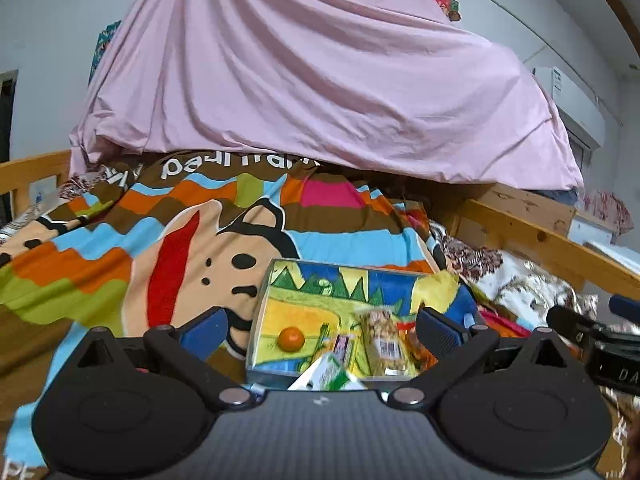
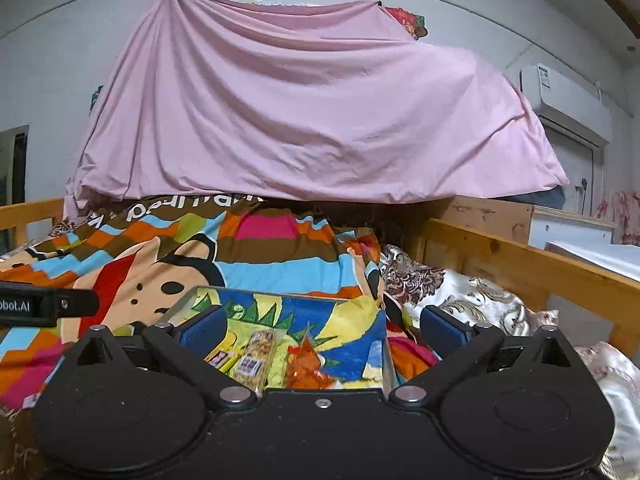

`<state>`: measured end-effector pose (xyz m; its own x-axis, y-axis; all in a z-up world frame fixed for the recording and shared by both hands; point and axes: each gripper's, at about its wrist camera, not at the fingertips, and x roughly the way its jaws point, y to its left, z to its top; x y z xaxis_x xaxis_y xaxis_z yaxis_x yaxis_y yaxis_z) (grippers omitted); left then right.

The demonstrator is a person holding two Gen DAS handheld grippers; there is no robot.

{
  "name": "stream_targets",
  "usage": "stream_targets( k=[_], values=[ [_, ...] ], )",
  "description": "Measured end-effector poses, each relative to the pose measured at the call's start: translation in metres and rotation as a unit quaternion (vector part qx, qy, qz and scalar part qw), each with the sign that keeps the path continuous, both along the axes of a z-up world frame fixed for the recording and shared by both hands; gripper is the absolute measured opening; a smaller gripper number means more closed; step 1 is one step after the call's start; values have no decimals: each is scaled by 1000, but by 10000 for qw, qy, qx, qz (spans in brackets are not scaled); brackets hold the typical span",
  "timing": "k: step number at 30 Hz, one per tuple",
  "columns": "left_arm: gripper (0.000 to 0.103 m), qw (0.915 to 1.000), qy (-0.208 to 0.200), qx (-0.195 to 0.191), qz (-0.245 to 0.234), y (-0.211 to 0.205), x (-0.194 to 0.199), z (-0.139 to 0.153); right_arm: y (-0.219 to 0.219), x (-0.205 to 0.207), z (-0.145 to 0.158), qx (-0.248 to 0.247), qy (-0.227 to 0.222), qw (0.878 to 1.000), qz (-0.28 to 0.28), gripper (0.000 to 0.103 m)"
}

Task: Organize snacks
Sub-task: 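Release the biscuit pack and orange bag into the tray with both tools, lift away, then grasp the rice cake block with the left tool while the right tool grasps the brown meat snack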

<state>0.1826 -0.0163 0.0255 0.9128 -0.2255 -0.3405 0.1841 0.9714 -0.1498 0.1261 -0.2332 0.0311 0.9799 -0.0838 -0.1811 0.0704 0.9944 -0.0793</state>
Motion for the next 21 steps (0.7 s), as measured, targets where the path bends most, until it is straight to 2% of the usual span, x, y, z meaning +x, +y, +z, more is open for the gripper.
stream_targets(
  k=[9,13,21],
  values=[
    [103,9997,42,229,-34,9,-50,-2,5,-45,-4,82,216,9997,-36,102],
    [103,9994,184,306,-26,14,-66,-6,6,-59,-6,61,365,9993,-87,102],
    [103,9977,513,420,-121,19,-86,-13,10,-72,-23,-13,998,9949,-128,102]
  ],
)
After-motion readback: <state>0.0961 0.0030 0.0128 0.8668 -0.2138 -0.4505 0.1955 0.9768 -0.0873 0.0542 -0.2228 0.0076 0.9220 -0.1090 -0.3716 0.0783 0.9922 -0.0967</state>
